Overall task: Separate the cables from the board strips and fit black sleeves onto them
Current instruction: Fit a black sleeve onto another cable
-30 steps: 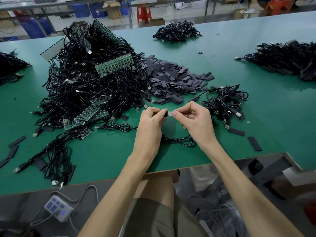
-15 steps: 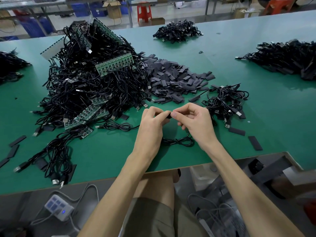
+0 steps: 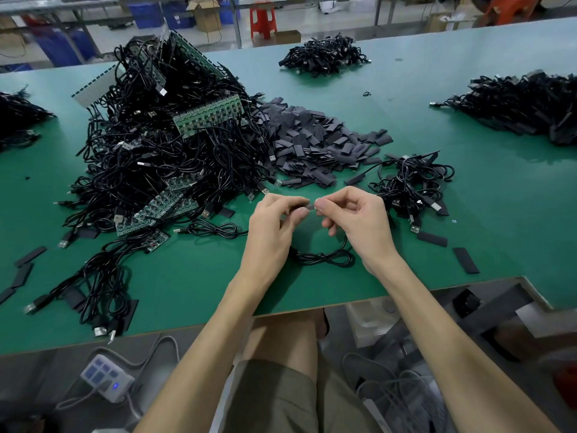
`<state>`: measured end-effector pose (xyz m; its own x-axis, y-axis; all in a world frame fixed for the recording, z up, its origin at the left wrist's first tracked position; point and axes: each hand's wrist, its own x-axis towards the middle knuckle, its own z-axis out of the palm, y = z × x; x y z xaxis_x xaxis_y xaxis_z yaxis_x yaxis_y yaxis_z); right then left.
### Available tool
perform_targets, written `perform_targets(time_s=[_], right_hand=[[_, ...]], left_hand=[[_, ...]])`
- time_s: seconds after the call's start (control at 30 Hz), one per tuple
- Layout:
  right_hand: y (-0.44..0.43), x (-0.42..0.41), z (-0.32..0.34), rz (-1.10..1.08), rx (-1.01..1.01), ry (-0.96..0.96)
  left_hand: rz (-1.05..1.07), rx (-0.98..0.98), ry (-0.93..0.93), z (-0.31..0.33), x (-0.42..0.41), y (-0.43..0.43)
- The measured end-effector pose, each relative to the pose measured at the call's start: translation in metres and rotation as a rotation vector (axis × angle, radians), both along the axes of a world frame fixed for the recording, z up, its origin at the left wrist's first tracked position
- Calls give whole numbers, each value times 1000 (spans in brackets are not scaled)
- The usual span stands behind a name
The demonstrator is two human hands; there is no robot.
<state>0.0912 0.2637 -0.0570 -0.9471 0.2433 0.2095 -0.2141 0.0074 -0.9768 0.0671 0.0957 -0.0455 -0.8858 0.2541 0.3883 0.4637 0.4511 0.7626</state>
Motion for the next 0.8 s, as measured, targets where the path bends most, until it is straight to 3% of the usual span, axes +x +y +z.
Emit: perform_targets(time_s=[0.13, 0.6, 0.8], right_hand=[[0, 1, 2, 25, -13, -14], [2, 1, 1, 53, 56, -62], [0, 0, 2, 71, 111, -89]], left_hand=[[-60, 136, -147, 1, -1, -4], [-78, 130, -201, 0, -1, -6], [-34, 255, -251, -3, -4, -5]])
